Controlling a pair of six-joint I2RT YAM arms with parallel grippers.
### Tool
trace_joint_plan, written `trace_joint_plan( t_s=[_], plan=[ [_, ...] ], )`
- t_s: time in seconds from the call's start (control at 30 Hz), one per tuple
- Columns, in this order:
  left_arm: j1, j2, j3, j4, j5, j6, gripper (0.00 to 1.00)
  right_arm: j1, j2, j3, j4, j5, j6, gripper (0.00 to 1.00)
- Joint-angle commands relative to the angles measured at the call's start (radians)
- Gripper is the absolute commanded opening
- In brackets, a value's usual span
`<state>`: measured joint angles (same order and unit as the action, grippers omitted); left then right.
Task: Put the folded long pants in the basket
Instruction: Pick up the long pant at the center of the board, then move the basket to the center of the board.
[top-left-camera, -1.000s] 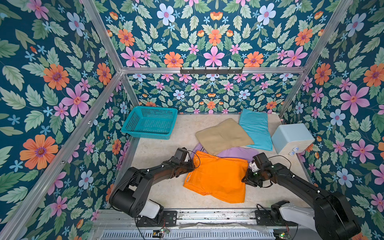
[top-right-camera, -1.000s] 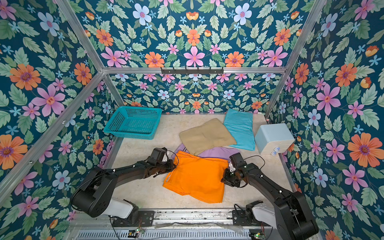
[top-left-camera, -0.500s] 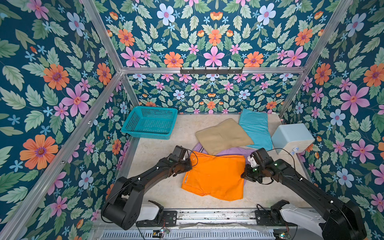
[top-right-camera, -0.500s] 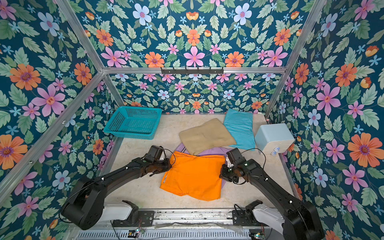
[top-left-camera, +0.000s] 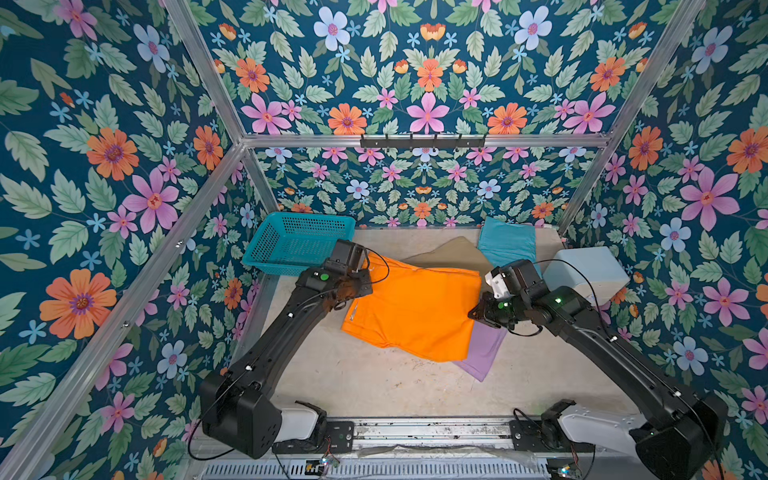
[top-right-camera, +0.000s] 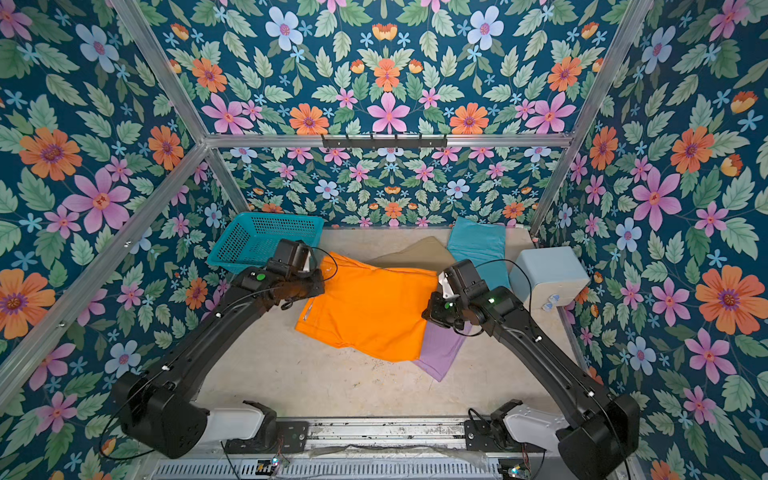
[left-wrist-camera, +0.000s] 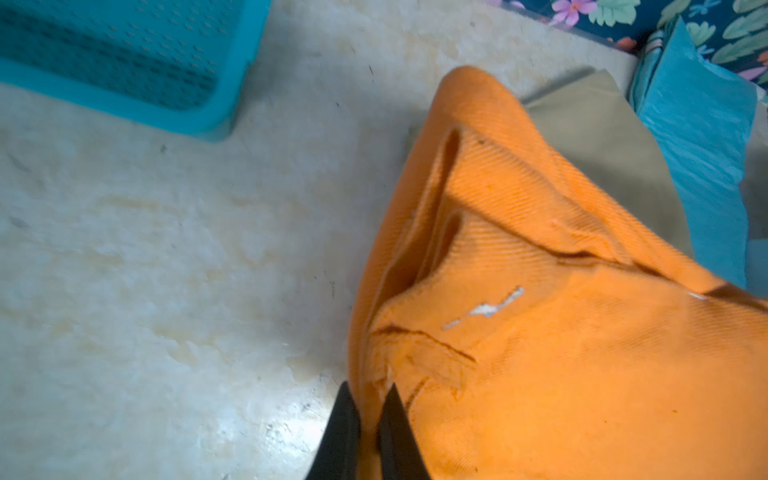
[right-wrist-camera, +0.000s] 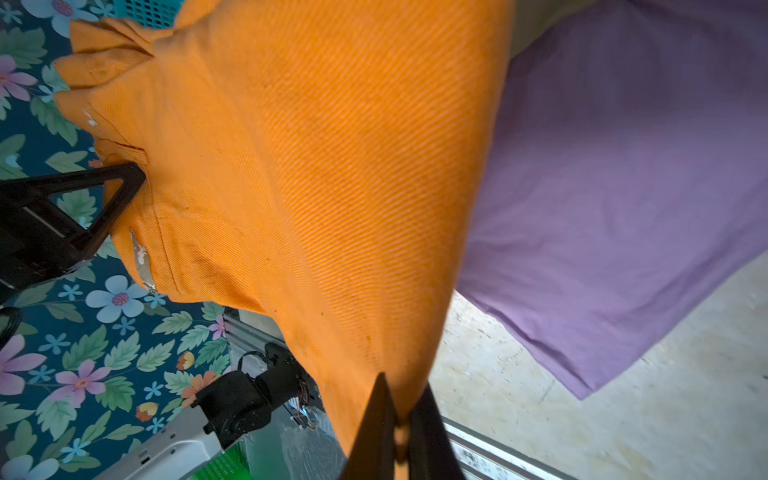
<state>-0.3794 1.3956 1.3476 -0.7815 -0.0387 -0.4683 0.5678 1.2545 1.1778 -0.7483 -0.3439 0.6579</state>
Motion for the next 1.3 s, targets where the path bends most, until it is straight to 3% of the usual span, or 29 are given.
trace_joint_plan(
  t_s=[0.0,0.23,0.47,0.6,0.77,0.93,1.13,1.27],
  plan=[
    [0.087,0.089,0.14,0.01,-0.147,0.103,0.0,0.007,0.114,0.114,0.074,-0.004,0.024,0.0],
    [0.294,0.373,0.465,0.11,-0.147,0.207,0.0,0.031,0.482,0.453,0.144,-0.033,0.056,0.0],
    [0.41,0.701,0.773,0.022,-0.056,0.206,0.0,0.061,0.791,0.804,0.095,-0.056,0.059,0.0],
    [0.422,0.854,0.882,-0.074,0.014,0.201,0.0,0.069,0.889,0.945,-0.04,-0.038,0.011,0.0],
    [0.412,0.855,0.748,-0.072,0.15,0.138,0.0,0.066,0.813,0.844,-0.041,-0.001,-0.011,0.0],
    [0.336,0.797,0.563,-0.047,0.205,0.096,0.0,0.04,0.698,0.724,-0.059,0.021,-0.032,0.0],
    [0.174,0.565,0.219,0.069,0.237,0.016,0.0,-0.03,0.538,0.513,-0.047,-0.002,-0.077,0.0],
    [0.142,0.404,0.098,0.078,0.208,-0.009,0.0,-0.067,0.455,0.434,-0.019,-0.047,-0.109,0.0]
  ],
)
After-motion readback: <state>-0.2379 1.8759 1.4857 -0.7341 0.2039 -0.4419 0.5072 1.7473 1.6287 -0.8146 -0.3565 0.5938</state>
